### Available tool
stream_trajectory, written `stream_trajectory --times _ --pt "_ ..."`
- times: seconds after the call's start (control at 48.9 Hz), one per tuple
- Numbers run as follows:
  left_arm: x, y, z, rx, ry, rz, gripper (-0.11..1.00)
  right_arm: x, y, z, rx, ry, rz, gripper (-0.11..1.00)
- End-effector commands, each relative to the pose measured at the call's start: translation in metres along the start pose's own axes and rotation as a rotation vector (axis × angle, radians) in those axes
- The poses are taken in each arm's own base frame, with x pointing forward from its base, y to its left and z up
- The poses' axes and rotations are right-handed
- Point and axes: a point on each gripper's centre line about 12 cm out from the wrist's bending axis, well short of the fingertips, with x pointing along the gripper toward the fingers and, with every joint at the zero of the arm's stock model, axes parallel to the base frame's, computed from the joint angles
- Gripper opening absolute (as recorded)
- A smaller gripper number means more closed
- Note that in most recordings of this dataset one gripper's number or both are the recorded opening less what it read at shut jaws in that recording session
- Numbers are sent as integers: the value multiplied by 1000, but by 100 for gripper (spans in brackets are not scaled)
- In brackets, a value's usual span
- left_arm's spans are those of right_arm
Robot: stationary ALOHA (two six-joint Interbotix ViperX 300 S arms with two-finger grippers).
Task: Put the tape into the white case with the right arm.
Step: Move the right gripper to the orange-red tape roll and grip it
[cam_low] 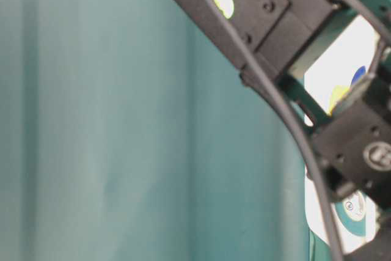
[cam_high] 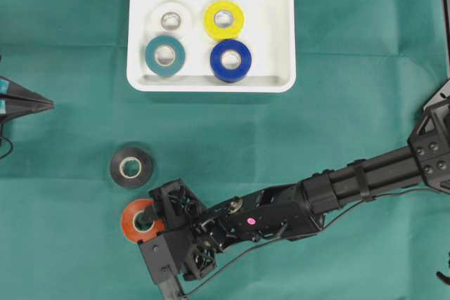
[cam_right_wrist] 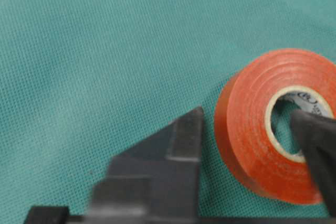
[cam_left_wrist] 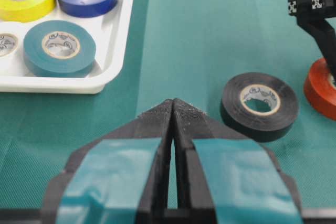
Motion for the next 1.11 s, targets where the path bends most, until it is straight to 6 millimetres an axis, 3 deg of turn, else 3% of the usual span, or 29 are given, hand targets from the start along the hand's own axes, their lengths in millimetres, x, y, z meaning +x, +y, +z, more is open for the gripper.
stream_trajectory --times 0.0,0.123,0.491,0.839,1.085 --pt "0 0 6 -2 -14 2 0 -8 1 20 8 -48 4 22" --pt "0 0 6 -3 -12 2 0 -8 -1 19 11 -39 -4 2" --pt "0 0 6 -3 -14 2 0 -12 -5 23 10 -35 -18 2" --pt "0 0 5 -3 -11 2 0 -51 -11 57 10 -87 -48 2" --pt "0 0 5 -2 -12 2 0 -68 -16 67 9 -72 -84 2"
